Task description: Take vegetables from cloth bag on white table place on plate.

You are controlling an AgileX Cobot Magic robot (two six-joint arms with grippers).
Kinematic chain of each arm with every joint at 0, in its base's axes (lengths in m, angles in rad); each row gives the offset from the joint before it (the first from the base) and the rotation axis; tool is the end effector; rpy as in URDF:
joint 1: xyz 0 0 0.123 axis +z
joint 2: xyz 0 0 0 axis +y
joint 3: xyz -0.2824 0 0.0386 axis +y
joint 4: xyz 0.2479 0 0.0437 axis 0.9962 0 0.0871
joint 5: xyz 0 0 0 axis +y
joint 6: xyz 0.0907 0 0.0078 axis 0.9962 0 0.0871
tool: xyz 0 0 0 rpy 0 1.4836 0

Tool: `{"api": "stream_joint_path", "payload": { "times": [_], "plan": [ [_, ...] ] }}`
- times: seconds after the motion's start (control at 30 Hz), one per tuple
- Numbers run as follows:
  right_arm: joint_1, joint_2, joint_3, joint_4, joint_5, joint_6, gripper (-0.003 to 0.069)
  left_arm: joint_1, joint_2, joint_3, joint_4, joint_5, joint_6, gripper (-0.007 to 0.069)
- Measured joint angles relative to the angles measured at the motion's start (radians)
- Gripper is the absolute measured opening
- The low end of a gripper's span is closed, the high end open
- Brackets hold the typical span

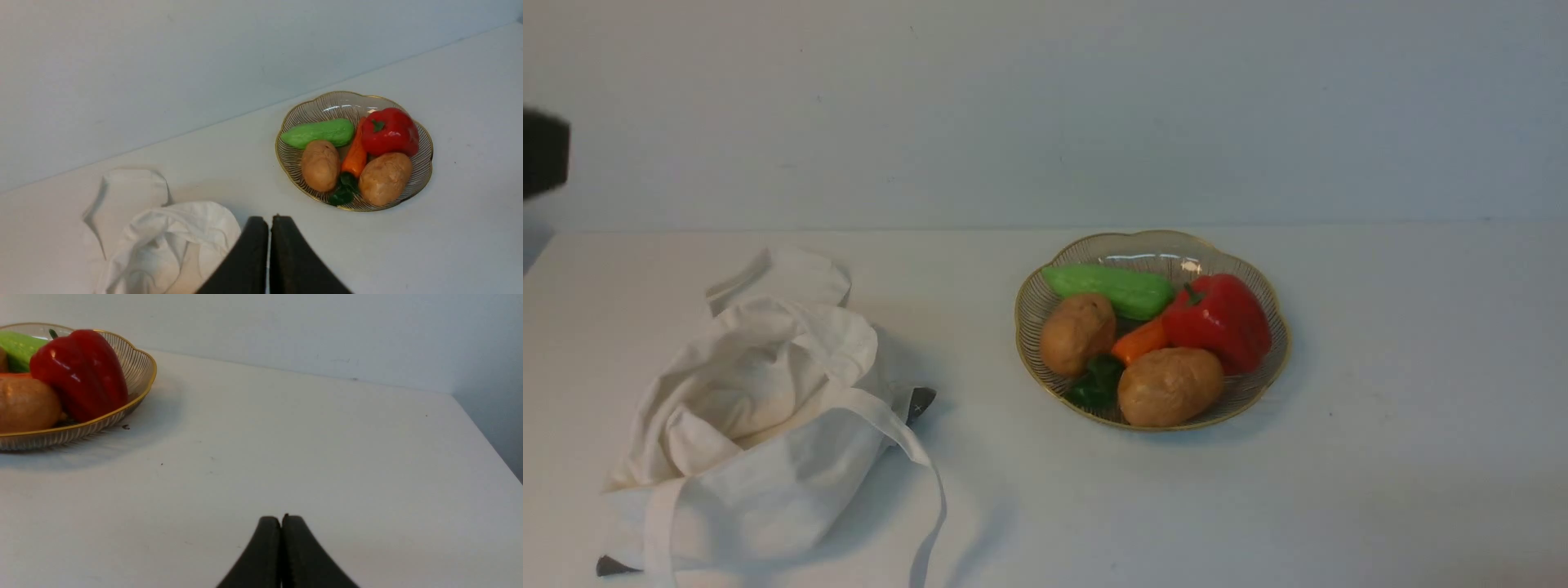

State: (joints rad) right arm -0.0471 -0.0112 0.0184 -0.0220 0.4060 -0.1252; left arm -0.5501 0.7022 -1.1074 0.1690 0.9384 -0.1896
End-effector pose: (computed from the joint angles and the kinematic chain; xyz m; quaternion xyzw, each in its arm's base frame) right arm 0.0515 -0.0032 0.1711 -0.0374 0.8116 -0.0595 0.5800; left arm 0.0930 -0.0425 0.4343 0.1569 0.8282 -0.1136 0.5258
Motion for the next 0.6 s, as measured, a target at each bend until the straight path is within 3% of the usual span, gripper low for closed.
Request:
{"api": "stream_joint_path", "payload": {
  "times": [0.23, 0.6],
  "plan": [
    [0.0, 0.0, 0.0, 0.0, 0.0, 0.0, -0.0015, 0.0, -0.319, 0.308, -0.002, -0.109, -0.072, -0.0005],
    [0.0, 0.0, 0.0, 0.0, 0.0, 0.0, -0.0015, 0.0, -0.54, 0.435, -0.004, -0.106, -0.074, -0.0005]
  ]
}}
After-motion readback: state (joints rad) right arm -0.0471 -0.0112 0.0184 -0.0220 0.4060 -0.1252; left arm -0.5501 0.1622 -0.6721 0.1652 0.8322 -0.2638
